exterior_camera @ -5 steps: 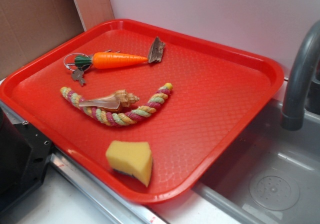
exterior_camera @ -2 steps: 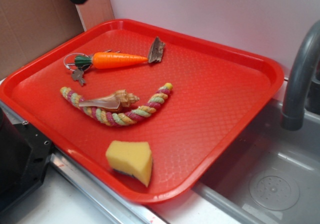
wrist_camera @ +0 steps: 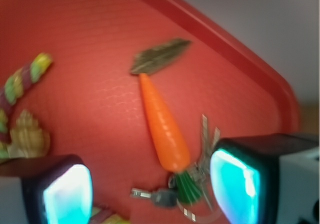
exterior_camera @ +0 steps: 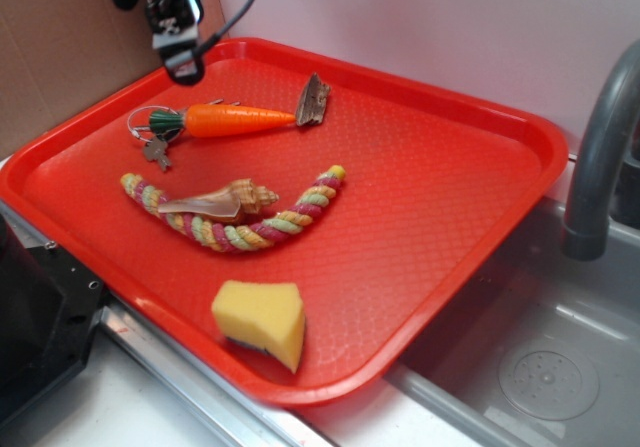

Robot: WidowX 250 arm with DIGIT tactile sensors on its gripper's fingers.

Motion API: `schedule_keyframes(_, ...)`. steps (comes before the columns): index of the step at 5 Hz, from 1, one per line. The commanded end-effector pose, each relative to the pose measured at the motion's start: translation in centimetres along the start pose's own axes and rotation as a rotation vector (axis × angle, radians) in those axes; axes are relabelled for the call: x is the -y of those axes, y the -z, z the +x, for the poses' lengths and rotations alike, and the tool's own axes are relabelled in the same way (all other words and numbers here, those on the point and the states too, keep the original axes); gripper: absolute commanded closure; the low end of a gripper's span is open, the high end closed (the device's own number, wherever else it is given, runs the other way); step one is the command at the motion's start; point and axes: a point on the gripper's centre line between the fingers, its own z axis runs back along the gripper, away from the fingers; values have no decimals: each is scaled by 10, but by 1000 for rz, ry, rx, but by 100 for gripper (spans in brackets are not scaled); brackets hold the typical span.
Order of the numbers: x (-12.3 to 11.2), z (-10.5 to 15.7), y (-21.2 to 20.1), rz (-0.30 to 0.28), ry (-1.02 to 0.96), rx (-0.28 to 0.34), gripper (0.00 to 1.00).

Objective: Grab the carrot.

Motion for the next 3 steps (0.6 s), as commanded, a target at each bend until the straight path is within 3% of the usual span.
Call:
schedule_keyframes(1,-24,-2,39,-51,-4,-17,0)
schedule_keyframes(2,-31,-10,57,-52,-13,-63,0)
schedule_keyframes(3,-33,-17,72,-67,19,4,0)
